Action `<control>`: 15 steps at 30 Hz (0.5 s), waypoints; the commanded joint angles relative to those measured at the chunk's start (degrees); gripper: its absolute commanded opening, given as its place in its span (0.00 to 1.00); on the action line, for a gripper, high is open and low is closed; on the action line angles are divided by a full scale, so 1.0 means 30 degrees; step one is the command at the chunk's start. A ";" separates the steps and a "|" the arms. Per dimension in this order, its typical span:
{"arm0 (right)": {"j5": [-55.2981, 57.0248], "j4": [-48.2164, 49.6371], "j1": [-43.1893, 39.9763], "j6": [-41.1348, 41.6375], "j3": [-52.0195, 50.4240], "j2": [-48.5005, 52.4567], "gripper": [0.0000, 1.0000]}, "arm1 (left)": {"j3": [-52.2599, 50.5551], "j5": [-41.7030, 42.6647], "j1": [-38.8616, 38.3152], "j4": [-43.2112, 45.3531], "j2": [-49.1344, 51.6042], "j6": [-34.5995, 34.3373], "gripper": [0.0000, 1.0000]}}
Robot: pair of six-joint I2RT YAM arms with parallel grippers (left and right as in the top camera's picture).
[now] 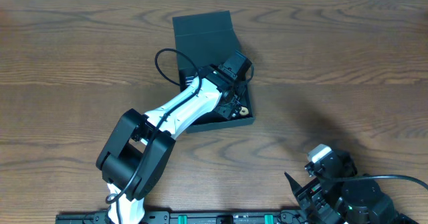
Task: Pack container
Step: 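Carry the screwdriver into the box and release it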
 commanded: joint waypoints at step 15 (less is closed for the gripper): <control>0.0102 0.0000 -0.0117 0.0262 -0.0015 -0.0080 0.99 | 0.0386 -0.1231 -0.0022 -0.1479 -0.5479 0.5880 0.59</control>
